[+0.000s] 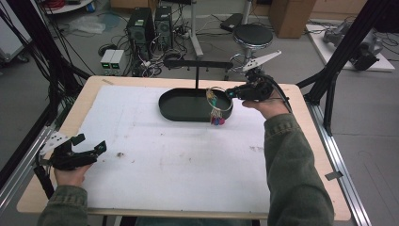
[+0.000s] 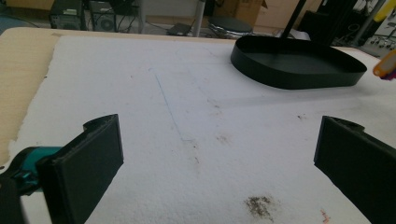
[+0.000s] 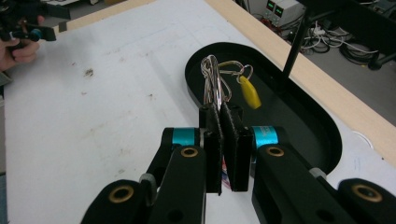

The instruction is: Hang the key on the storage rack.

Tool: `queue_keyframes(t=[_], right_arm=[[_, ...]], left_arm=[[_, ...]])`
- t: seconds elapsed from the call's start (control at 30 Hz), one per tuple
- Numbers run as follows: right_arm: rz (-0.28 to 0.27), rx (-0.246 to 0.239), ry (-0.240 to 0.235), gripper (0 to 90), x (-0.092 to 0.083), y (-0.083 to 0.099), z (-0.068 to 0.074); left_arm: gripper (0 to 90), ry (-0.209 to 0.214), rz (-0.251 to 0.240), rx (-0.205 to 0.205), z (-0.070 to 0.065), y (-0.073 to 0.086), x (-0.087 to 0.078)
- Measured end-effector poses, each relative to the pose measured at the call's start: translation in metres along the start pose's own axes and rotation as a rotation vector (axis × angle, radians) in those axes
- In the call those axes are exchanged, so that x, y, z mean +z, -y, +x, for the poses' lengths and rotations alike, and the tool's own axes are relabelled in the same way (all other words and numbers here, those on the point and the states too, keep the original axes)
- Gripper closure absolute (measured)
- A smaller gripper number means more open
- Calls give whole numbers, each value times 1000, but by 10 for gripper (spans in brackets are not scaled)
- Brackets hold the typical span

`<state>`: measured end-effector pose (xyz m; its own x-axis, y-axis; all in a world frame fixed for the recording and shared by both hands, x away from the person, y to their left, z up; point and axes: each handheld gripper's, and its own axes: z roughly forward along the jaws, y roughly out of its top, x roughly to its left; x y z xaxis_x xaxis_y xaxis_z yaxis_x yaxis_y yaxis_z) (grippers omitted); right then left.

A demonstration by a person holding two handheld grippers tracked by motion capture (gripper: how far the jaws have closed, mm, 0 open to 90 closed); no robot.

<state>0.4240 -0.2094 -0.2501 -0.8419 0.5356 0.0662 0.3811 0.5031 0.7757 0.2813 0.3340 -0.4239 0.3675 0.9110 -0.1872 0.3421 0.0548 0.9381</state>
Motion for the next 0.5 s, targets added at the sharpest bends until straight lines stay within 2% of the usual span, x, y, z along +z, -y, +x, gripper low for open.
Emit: queue_keyframes(t=[0.13,0.2,0.37,0.5], right_arm=[[4,7,-8,871,7,-6,-8],[23,8,7,871,10,-8,-12],[6,38,19,871,15,-11,-22],[26,35,20,871,19,-16,-28]], left_arm=[[17,-3,-3,-5,1,0,1],[17,-2,-2,-5,1,0,1],[18,2,-2,-4,1,0,0],[17,4,-3,-8,1,0,0]])
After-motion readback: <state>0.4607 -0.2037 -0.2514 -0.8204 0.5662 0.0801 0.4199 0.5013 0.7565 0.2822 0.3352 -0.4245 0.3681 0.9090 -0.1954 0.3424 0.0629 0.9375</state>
